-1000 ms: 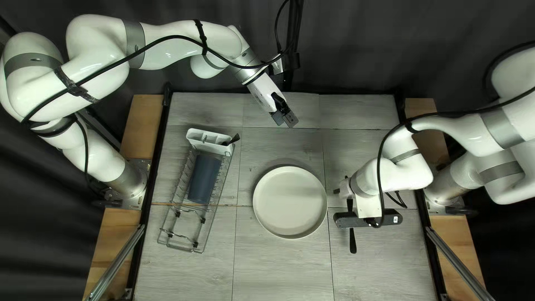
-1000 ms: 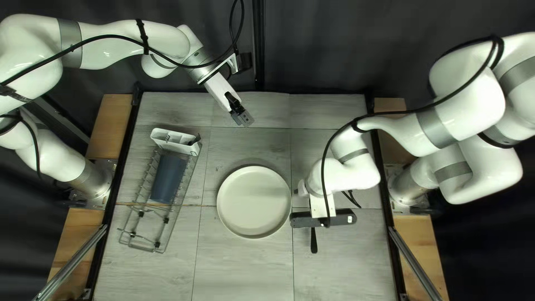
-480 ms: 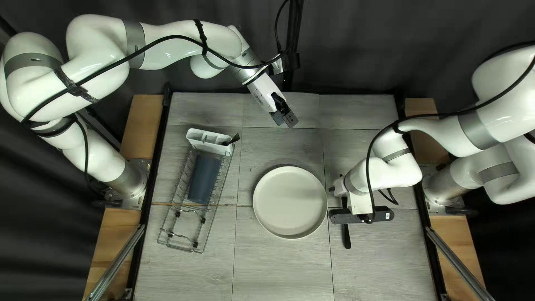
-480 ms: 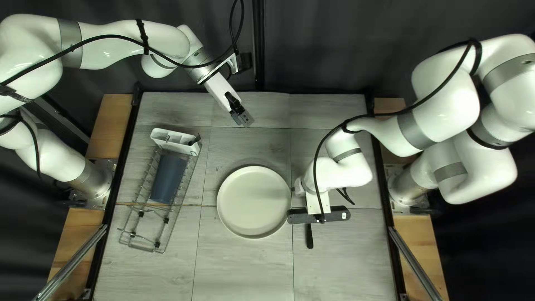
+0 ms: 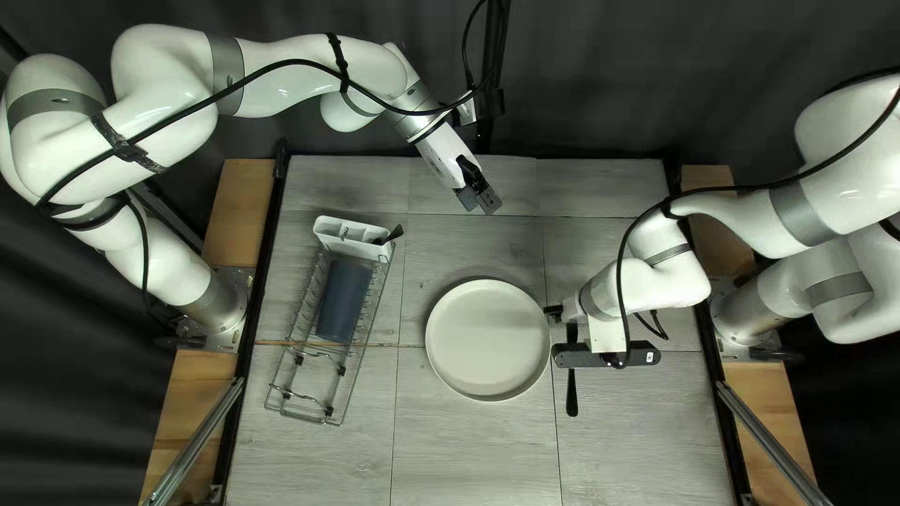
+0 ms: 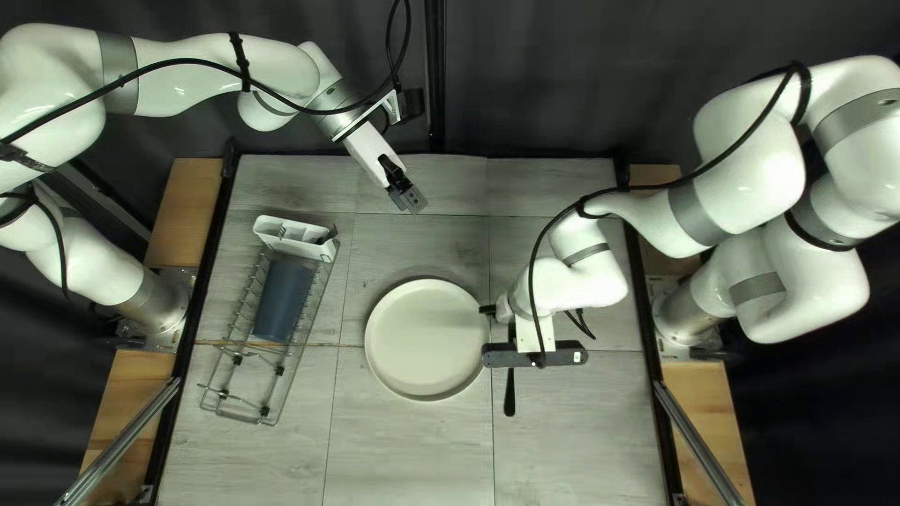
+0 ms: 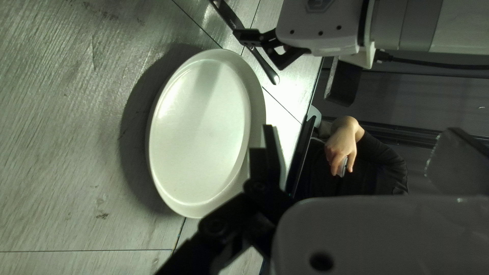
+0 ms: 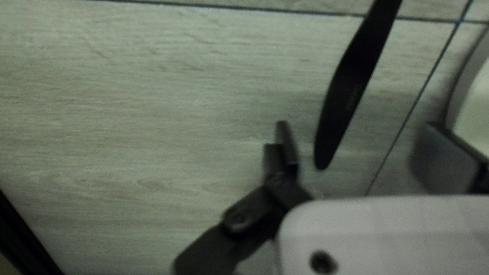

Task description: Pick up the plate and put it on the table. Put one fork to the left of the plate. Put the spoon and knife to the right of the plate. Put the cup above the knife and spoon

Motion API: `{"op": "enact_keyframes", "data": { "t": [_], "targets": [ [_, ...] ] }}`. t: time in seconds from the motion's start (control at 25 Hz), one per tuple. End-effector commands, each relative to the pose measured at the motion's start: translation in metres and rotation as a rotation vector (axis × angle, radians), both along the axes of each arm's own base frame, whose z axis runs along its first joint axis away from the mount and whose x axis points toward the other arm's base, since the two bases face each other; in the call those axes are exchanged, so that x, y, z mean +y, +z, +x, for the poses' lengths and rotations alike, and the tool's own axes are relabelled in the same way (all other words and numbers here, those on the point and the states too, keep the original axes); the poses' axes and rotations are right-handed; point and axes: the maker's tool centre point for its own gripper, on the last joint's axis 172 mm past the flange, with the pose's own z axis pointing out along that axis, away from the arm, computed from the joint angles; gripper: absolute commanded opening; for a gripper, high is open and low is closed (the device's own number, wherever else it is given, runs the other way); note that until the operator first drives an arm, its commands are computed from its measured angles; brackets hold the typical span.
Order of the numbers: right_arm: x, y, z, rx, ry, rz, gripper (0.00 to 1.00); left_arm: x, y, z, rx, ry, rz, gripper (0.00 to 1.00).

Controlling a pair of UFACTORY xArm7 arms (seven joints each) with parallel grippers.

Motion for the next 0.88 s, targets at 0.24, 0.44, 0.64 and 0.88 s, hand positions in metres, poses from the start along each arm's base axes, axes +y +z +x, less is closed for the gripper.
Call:
{"op": "enact_keyframes", "data": {
  "t": [0.24,0.44,0.64,0.88],
  "targets": [
    [0.0,0.1,-0.023,-0.133,-0.243,0.044,1.0,0.0,0.0,0.0,0.0,0.0,0.0,1.0],
    [0.006,0.147,-0.027,-0.203,-0.485,0.107,1.0,0.0,0.0,0.0,0.0,0.0,0.0,1.0],
    [0.003,0.215,-0.041,-0.3,-0.705,0.167,1.0,0.0,0.0,0.0,0.0,0.0,0.0,1.0],
    [-0.002,0.294,-0.056,-0.453,-0.961,0.266,1.0,0.0,0.0,0.0,0.0,0.0,0.0,1.0]
  ]
}}
